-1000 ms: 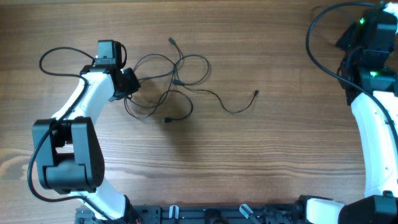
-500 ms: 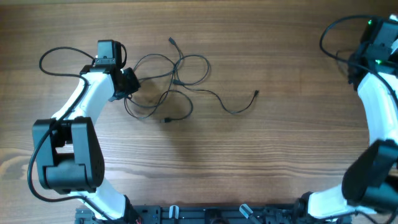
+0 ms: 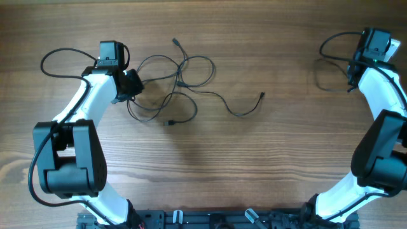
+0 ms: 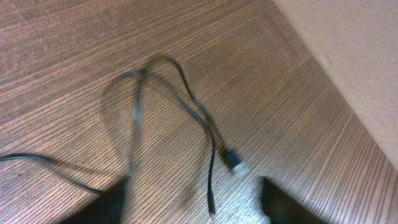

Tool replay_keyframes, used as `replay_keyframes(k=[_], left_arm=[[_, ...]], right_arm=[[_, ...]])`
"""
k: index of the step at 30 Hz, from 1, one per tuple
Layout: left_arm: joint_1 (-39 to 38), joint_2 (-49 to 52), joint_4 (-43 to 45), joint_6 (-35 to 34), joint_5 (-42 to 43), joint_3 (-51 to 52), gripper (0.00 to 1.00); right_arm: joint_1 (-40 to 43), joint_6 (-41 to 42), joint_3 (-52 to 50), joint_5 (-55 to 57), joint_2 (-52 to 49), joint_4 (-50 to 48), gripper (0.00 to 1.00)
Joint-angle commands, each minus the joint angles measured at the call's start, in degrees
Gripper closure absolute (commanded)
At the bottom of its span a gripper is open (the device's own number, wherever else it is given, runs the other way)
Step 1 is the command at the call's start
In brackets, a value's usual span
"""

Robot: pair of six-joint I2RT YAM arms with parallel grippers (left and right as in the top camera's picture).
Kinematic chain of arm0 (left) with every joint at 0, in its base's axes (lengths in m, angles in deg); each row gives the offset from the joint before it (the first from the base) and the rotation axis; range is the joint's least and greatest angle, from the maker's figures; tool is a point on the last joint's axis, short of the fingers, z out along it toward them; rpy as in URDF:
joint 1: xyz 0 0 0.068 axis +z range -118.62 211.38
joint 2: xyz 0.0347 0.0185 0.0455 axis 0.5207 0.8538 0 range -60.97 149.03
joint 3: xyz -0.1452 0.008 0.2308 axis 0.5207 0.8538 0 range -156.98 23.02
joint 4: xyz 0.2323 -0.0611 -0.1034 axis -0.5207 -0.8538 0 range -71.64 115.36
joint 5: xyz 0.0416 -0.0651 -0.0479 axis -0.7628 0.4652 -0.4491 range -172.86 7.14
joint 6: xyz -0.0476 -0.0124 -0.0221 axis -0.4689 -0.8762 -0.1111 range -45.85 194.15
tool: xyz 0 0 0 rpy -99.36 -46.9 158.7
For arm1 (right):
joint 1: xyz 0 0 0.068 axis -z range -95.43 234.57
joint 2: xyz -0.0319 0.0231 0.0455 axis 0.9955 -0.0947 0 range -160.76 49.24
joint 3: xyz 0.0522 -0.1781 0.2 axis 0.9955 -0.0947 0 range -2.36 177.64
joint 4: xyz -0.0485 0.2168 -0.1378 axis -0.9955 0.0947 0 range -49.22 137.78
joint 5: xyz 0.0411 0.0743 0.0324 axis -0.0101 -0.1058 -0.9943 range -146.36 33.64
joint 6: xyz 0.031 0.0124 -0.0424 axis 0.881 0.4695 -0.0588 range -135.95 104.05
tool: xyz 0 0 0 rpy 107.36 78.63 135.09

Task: Untangle cables
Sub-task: 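Release the cable and raise the right gripper to the upper right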

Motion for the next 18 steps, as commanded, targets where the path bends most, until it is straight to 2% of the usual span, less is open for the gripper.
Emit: replay_keyframes(k=[1, 4, 7, 11, 13, 18], left_arm=[[-0.1, 0.4, 0.4, -0.5, 1.0, 0.4, 0.73], [-0.1, 0.4, 0.4, -0.5, 1.0, 0.4, 0.73], [-0.1, 0.4, 0.4, -0.5, 1.0, 0.4, 0.72], [-0.1, 0.4, 0.4, -0.5, 1.0, 0.4, 0.72], [-0.1, 0.4, 0.4, -0.5, 1.0, 0.4, 0.72], [-0.1, 0.4, 0.4, -0.5, 1.0, 0.4, 0.72]], right_arm=[[0.1, 0.1, 0.4, -1.1, -0.9, 0.1, 0.0], [0.1, 0.2, 0.4, -2.4, -0.9, 0.8, 0.0], [0.1, 0.3, 0.4, -8.3, -0.9, 1.2, 0.0], [0.1, 0.2, 0.4, -24.9, -0.9, 0.8, 0.0], [0.1, 0.2, 0.4, -38.2, -0.9, 0.6, 0.0], [0.1, 0.2, 0.4, -52.6, -1.2, 1.2, 0.0]])
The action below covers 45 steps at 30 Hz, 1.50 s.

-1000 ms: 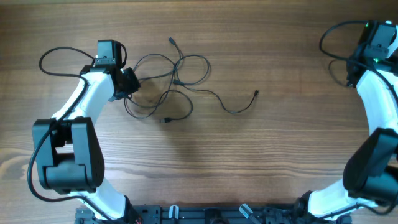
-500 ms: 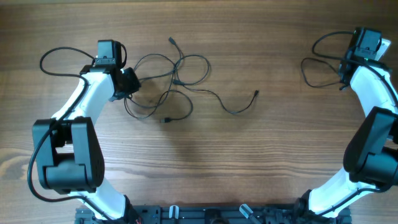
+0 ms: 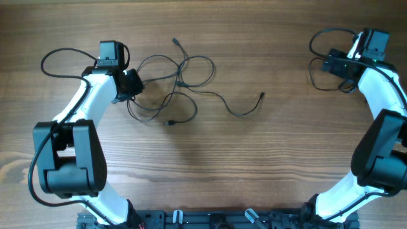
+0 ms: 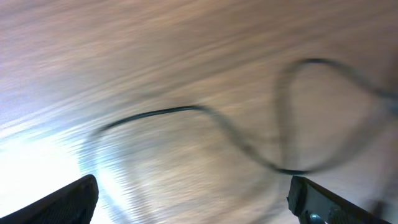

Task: Untangle cables
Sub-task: 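Release the cable and raise the right gripper to the upper right, then move the right gripper left toward the cable pile at center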

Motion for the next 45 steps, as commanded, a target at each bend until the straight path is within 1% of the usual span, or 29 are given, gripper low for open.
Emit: replay_keyframes(k=[1, 3, 6, 7, 12, 13, 17, 22, 25, 28, 32, 35, 43, 45], left_arm=[[-0.1, 0.4, 0.2, -0.5, 0.7, 0.4, 0.72], [-0.1, 0.4, 0.2, -0.5, 0.7, 0.4, 0.72], [-0.1, 0.4, 0.2, -0.5, 0.7, 0.4, 0.72], [-0.1, 0.4, 0.2, -0.5, 0.7, 0.4, 0.72], [-0.1, 0.4, 0.2, -0.5, 0.7, 0.4, 0.72], [-0.1, 0.4, 0.2, -0.5, 0.7, 0.4, 0.71], [-0.1, 0.4, 0.2, -0.5, 0.7, 0.4, 0.71], [-0.1, 0.4, 0.2, -0.5, 0.7, 0.4, 0.7], [-0.1, 0.4, 0.2, -0.5, 0.7, 0.4, 0.7], [-0.1, 0.4, 0.2, -0.5, 0.7, 0.4, 0.7], [-0.1, 0.4, 0.2, -0.5, 0.7, 0.4, 0.7], [-0.1, 0.4, 0.2, -0.5, 0.7, 0.4, 0.7], [-0.1, 0.4, 0.3, -0.5, 2.3, 0.4, 0.69], [-0.1, 0.4, 0.3, -0.5, 2.4, 0.4, 0.69]], right_arm=[[0.0, 0.2, 0.4, -18.1, -1.2, 0.5, 0.01], [-0.2, 0.3, 0.4, -21.2, -1.8, 0.5, 0.11], [-1.0, 0.3, 0.2, -22.1, -2.9, 0.3, 0.38], [-1.2, 0.3, 0.1, -22.1, -3.1, 0.3, 0.46], [-3.4, 0.2, -0.6, -22.0, -5.2, -1.4, 0.76], [-4.0, 0.2, -0.7, -22.0, -6.1, -1.9, 0.79], [-4.9, 0.8, -0.7, -18.4, -8.1, -2.6, 0.8], [-5.1, 4.5, -1.4, -10.1, -10.4, -2.5, 0.78], [-5.1, 4.5, -1.5, -5.0, -11.6, -0.7, 0.77], [-5.1, 4.5, -1.5, 2.4, -12.1, 1.6, 0.77], [-5.0, 4.3, -1.5, 14.6, -12.1, 5.4, 0.73], [-4.5, 4.3, -1.5, 19.8, -12.1, 7.5, 0.72], [-3.4, 4.3, -1.5, 19.6, -12.1, 9.5, 0.67], [-3.5, 2.8, -1.0, 15.6, -12.1, 9.7, 0.57]])
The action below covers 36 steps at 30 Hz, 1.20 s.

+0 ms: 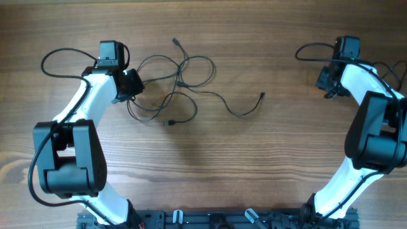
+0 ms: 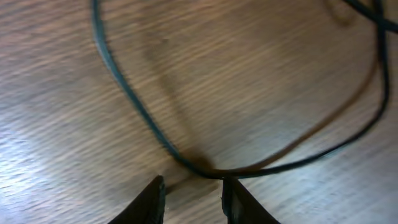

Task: Untangle cables
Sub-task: 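Move the right gripper left toward the cable pile at center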

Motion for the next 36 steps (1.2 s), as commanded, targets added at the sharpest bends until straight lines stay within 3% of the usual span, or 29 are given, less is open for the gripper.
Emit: replay_keyframes(k=[1, 2, 3, 12, 18, 21, 23, 26, 29, 31, 36], left_arm=[[0.0, 0.4, 0.3, -0.5, 1.6, 0.4, 0.69], [0.0, 0.4, 0.3, -0.5, 1.6, 0.4, 0.69], [0.0, 0.4, 0.4, -0.5, 1.6, 0.4, 0.69], [0.0, 0.4, 0.5, -0.5, 1.6, 0.4, 0.69], [0.0, 0.4, 0.8, 0.2, 2.8, 0.4, 0.73], [0.0, 0.4, 1.1, 0.7, 4.5, 0.4, 0.73], [0.0, 0.4, 1.4, 1.7, 6.2, 0.4, 0.63], [0.0, 0.4, 1.4, 1.7, 6.9, 0.4, 0.35], [0.0, 0.4, 1.4, 1.7, 6.9, 0.4, 0.22], [0.0, 0.4, 1.3, 1.7, 6.9, 0.4, 0.18], [0.1, -1.8, 0.7, 1.6, 6.9, 0.3, 0.21]], right_arm=[[0.4, -3.6, -1.0, -5.1, -3.1, 3.0, 0.49], [0.2, -5.2, 0.6, -8.2, -3.0, 4.9, 0.42], [0.1, -5.2, 1.7, -9.3, -2.8, 6.1, 0.0], [-2.6, -2.3, 15.5, -21.0, -0.3, 19.9, 0.0], [-3.2, -2.1, 14.1, -56.3, 0.2, 23.1, 0.0], [-4.1, -2.1, 12.3, -61.9, 0.2, 23.0, 0.0], [-5.4, -2.2, 11.2, -62.1, 0.2, 23.0, 0.0], [-7.8, -2.8, 9.2, -62.0, 0.2, 23.0, 0.0], [-10.2, -2.7, 7.1, -60.9, 0.2, 22.5, 0.0], [-12.3, -2.5, 5.3, -61.0, 0.2, 20.8, 0.0], [-18.7, -1.6, 1.2, -60.8, 0.2, 15.0, 0.0]])
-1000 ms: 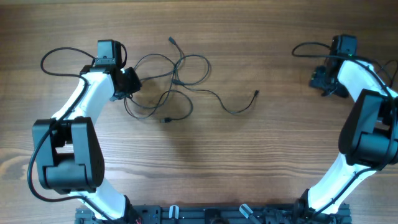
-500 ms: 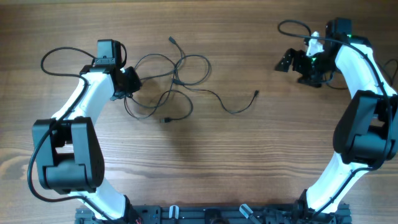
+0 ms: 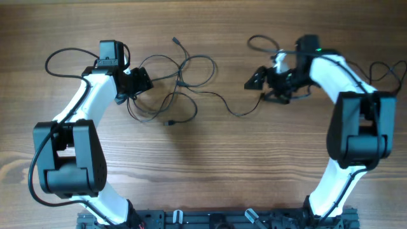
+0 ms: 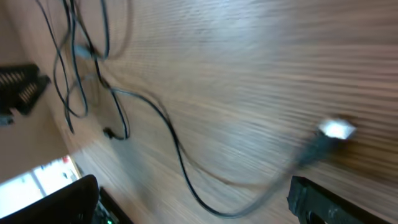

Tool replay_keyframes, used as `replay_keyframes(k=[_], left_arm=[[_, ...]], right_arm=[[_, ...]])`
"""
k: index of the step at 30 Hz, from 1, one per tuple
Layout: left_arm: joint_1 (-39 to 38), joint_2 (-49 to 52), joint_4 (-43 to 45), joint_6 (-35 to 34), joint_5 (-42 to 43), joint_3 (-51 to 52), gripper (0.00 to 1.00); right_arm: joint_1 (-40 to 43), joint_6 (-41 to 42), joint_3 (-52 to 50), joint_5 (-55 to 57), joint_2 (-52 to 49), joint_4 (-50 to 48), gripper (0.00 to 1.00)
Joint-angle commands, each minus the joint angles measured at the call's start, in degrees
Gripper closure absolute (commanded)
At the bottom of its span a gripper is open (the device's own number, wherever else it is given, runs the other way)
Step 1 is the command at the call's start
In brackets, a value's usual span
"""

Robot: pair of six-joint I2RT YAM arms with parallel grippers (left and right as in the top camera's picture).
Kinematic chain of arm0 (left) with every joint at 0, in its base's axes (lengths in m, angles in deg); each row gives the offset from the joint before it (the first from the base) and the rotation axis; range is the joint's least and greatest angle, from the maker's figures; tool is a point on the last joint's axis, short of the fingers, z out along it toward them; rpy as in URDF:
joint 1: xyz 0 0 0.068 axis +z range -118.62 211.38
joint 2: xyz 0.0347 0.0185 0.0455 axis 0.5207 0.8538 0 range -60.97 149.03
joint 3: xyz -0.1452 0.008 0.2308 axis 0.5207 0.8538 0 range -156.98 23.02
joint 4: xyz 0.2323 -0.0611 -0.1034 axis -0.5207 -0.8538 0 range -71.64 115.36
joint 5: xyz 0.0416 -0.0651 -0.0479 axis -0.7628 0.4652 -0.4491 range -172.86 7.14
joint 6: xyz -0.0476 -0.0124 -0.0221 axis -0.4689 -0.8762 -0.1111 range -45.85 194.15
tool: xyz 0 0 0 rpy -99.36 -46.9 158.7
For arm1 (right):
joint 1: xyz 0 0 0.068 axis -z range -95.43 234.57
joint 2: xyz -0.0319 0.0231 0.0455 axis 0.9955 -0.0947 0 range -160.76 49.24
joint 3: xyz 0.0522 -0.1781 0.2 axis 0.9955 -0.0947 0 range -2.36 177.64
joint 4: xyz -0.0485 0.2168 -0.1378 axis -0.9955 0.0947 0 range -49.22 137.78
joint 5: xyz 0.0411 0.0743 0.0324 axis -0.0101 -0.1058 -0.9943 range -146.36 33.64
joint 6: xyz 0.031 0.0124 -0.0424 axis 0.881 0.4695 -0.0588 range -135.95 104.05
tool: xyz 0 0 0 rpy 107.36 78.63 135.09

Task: Untangle cables
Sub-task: 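Move the right gripper left toward the cable pile at center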

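A tangle of thin black cables (image 3: 172, 83) lies left of the table's middle; in the right wrist view the tangle (image 4: 81, 62) shows at the upper left. One strand runs right to a free plug (image 3: 262, 95), (image 4: 329, 130). My right gripper (image 3: 256, 79), (image 4: 202, 208) hovers just above that plug, open wide with nothing in it; the strand passes between its fingers (image 4: 323, 199). My left gripper (image 3: 138, 80) sits at the tangle's left edge, its fingers (image 4: 25, 93) standing apart.
A separate cable loop (image 3: 262, 42) lies just behind the right wrist. More cable (image 3: 388, 69) trails at the far right edge. A cable arc (image 3: 63, 57) curves behind the left arm. The table is bare wood grain (image 3: 203, 165).
My right gripper has moved from the far right to the centre, over the free plug, and its fingers now stand wide apart. The loop beside it has shifted left too. The left gripper has widened.
My right gripper first hovered over a cable loop at the far right corner, fingers apart. Then it stood further left there. Later its fingers were close together at that cable. Now it is open beside the tangle's free plug, and the left arm's gripper has changed shape.
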Motion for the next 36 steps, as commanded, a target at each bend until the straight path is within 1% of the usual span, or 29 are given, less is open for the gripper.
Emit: replay_keyframes(k=[1, 6, 11, 12, 15, 16, 17, 18, 21, 22, 23, 25, 26, 27, 28, 29, 30, 31, 32, 33, 34, 35, 36], left_arm=[[0.3, -3.1, 0.4, 0.1, 0.8, 0.2, 0.21], [0.3, -10.7, 1.2, -4.0, 1.2, -1.3, 0.22], [0.5, -17.0, 2.1, -4.3, 1.1, -1.4, 0.22], [0.7, -17.5, 1.8, -4.7, 0.7, -1.3, 0.23], [0.8, -17.2, -0.8, -8.8, -3.4, -1.3, 0.24], [0.8, -16.8, -2.6, -9.0, -5.3, -1.3, 0.25], [0.8, -16.5, -3.7, -9.0, -6.2, -1.3, 0.25], [0.8, -16.2, -4.7, -9.0, -7.2, -1.3, 0.25], [0.9, -15.4, -5.9, -9.0, -11.4, -1.3, 0.26], [1.0, -15.2, -5.8, -9.1, -12.1, -1.3, 0.27], [1.3, -15.0, -5.5, -9.1, -12.7, -1.3, 0.28], [2.2, -14.5, -4.7, -9.1, -12.8, -1.3, 0.32], [2.8, -14.0, -4.3, -9.1, -12.8, -1.3, 0.34], [3.4, -13.7, -4.1, -9.1, -12.8, -1.3, 0.37], [3.8, -13.4, -4.2, -9.1, -12.8, -1.3, 0.4], [4.2, -13.0, -4.4, -9.1, -12.8, -1.3, 0.5], [4.9, -12.5, -5.0, -9.1, -12.8, -1.3, 0.59], [5.3, -12.2, -5.5, -9.1, -12.8, -1.2, 0.71], [5.7, -11.9, -5.5, -9.0, -12.6, -0.7, 0.78], [6.1, -11.8, -5.4, -9.1, -12.3, -0.1, 0.87], [6.4, -11.6, -5.2, -9.1, -12.3, 0.4, 0.93], [6.8, -11.6, -4.8, -9.1, -12.3, 1.0, 0.96], [7.2, -11.4, -3.8, -9.0, -12.4, 1.8, 0.96]], right_arm=[[-5.1, 1.4, -3.0, -1.2, 0.9, -3.4, 0.0], [-10.7, 1.5, -5.2, 0.2, 0.9, -8.3, 0.0], [-16.5, 1.9, -9.3, 2.2, 0.9, -15.1, 0.0], [-17.7, 3.7, -10.0, 2.2, 0.9, -16.6, 0.0], [-19.7, 6.9, -10.0, 2.1, 0.9, -18.5, 0.0], [-20.1, 10.2, -9.9, 1.6, 0.9, -19.1, 0.0], [-20.1, 12.7, -9.9, -0.9, 0.9, -19.7, 0.0], [-20.1, 13.5, -9.9, -3.4, 0.9, -20.3, 0.0], [-20.1, 13.5, -9.9, -16.4, 0.9, -25.9, 0.0], [-20.1, 13.2, -9.9, -18.1, 0.9, -28.2, 0.0], [-20.2, 13.0, -9.9, -17.1, 0.9, -30.0, 0.03], [-20.9, 13.1, -10.0, -9.4, 0.9, -30.5, 0.16], [-21.4, 14.5, -10.0, -6.3, 0.9, -30.4, 0.26], [-21.7, 15.4, -10.0, -6.3, 0.9, -30.7, 0.34], [-21.9, 15.2, -10.0, -6.5, 0.9, -30.9, 0.67], [-22.3, 14.3, -10.0, -6.2, 0.9, -31.0, 0.93], [-22.4, 14.4, -10.0, -5.4, 0.9, -31.0, 0.96], [-22.4, 15.4, -9.8, -4.9, 0.9, -31.0, 0.95], [-22.3, 16.6, -9.2, -4.5, 1.2, -30.7, 0.95], [-22.1, 17.6, -8.3, -4.5, 1.6, -30.4, 0.95], [-22.0, 18.1, -7.4, -4.5, 2.0, -30.4, 0.95], [-21.9, 18.9, -6.3, -4.5, 2.8, -30.3, 0.95], [-21.9, 19.8, -5.0, -4.1, 3.6, -30.2, 0.95]])
